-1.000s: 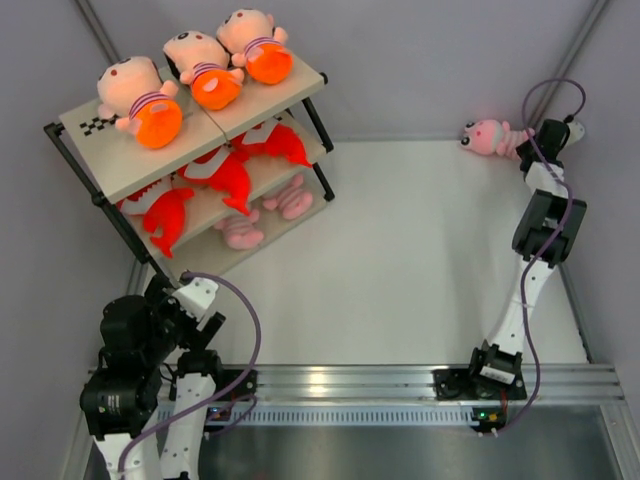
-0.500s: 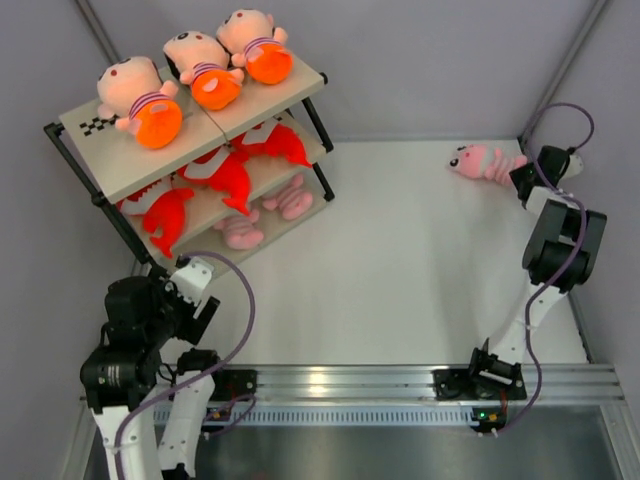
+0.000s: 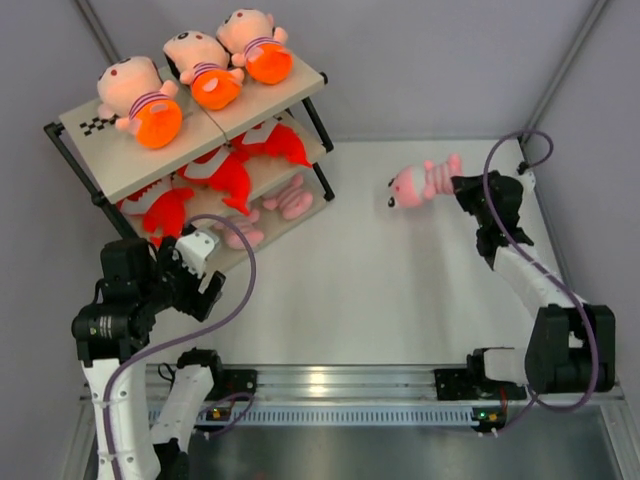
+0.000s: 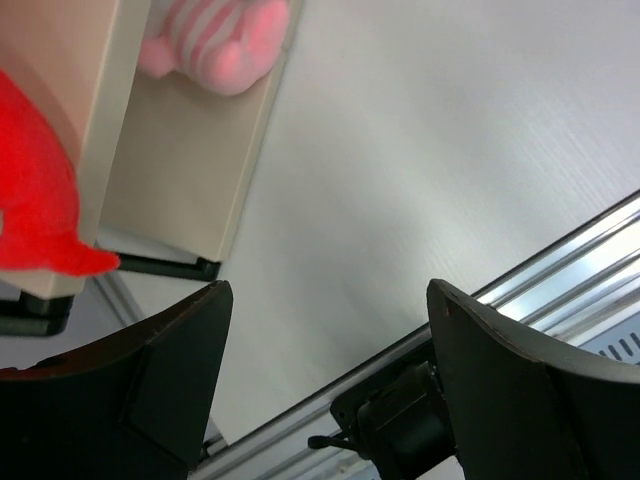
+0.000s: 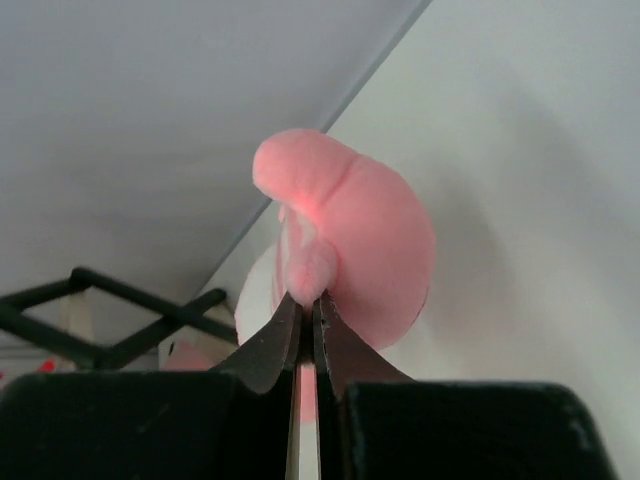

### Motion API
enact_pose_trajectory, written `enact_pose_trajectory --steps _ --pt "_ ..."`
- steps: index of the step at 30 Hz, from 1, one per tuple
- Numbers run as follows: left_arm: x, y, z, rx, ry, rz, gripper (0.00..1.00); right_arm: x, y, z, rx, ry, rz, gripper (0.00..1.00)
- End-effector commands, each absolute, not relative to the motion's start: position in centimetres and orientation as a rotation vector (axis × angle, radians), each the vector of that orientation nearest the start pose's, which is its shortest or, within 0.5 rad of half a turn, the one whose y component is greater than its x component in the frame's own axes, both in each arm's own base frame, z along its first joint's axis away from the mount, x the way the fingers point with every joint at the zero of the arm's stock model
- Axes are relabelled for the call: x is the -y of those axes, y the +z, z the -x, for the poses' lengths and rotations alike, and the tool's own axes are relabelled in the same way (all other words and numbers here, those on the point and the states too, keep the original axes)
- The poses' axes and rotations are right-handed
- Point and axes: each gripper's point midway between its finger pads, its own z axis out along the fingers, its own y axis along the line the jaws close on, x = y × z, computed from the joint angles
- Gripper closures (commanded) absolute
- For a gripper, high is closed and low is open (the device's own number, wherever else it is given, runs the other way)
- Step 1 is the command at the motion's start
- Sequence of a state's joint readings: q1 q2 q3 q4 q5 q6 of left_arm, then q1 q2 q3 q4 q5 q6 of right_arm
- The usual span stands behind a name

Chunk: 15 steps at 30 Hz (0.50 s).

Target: Place and organize the stuffed toys onto the shelf

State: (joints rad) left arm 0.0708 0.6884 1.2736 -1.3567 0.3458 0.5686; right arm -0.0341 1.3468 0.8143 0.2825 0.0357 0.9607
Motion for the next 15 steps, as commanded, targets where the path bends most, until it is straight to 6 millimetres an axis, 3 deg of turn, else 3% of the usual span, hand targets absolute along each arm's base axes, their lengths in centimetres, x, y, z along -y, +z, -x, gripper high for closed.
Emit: enact_pose_trajectory --steps 1,3,4,6,7,9,15 --pt "5.9 28.5 -14.5 -2.067 -0.268 -0.852 0.15 -5.9 26.2 -40.9 -1.518 0.753 -0.863 1.0" --pt "6.6 29.2 -15.0 -2.026 -0.303 -0.906 0.14 -7.3 25.5 -39.4 -1.537 0.771 -0.877 1.0" --pt "7.3 29.8 -15.1 -1.982 -0.341 -0.943 0.14 -9.2 26.6 -38.1 -1.537 0.815 -0.836 1.0" --pt "8.1 31.1 -15.4 -1.924 -0.376 -0.983 0.11 -10.3 26.0 -36.9 -1.56 0.8 -0.837 1.0" --pt "8.9 31.8 -15.5 -1.871 -0.415 -1.022 0.1 -12.3 26.3 -35.8 -1.579 0.837 -0.801 1.0" --pt "9.5 32.9 -16.2 -1.836 -0.463 -1.044 0.09 -13.4 25.4 -34.7 -1.598 0.847 -0.821 1.0" --pt "10.2 36.0 -19.7 -1.775 -0.511 -1.011 0.11 -19.2 24.8 -30.7 -1.691 0.927 -0.756 1.0"
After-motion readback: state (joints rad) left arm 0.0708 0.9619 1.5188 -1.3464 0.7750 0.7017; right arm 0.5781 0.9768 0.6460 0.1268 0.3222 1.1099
